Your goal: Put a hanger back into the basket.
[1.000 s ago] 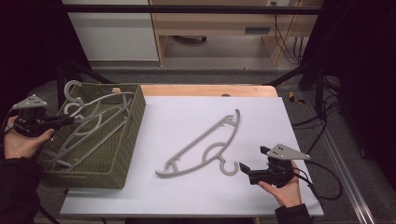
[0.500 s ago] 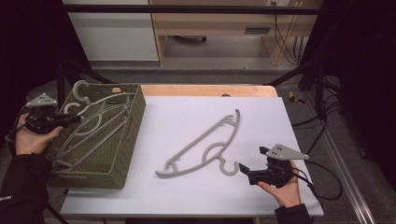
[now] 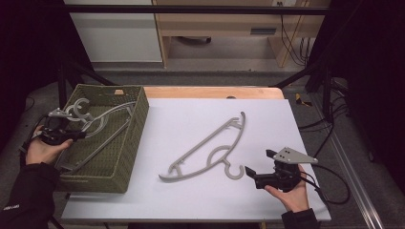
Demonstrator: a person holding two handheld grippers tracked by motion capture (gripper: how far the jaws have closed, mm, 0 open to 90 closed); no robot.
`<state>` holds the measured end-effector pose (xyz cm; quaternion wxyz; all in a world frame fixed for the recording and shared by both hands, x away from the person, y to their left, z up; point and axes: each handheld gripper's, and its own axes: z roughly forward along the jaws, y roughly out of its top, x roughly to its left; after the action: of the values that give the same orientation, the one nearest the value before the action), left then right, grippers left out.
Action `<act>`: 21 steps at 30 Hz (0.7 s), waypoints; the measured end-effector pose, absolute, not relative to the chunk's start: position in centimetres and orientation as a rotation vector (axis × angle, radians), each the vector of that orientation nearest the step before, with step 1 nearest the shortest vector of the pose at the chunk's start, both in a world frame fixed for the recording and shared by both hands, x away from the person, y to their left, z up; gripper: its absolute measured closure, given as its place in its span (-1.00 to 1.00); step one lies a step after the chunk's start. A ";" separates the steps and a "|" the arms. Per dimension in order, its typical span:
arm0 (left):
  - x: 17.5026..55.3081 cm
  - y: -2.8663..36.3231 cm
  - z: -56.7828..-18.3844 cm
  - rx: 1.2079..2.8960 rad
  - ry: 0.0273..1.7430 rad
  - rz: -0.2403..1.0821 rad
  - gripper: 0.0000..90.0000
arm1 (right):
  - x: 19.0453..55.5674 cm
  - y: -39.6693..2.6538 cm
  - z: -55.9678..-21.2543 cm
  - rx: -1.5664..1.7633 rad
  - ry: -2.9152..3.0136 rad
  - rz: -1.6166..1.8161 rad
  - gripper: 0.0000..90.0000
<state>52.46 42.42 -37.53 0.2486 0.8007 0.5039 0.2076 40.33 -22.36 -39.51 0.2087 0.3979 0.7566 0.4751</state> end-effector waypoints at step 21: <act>45.8 37.9 -32.5 1.930 1.091 0.688 -0.35 | 40.7 -22.2 -38.7 1.084 2.090 1.321 -0.89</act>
<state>45.84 37.91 -32.46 0.3988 0.7625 0.4309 0.2717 40.72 -22.22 -38.71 0.2192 0.3917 0.7554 0.4774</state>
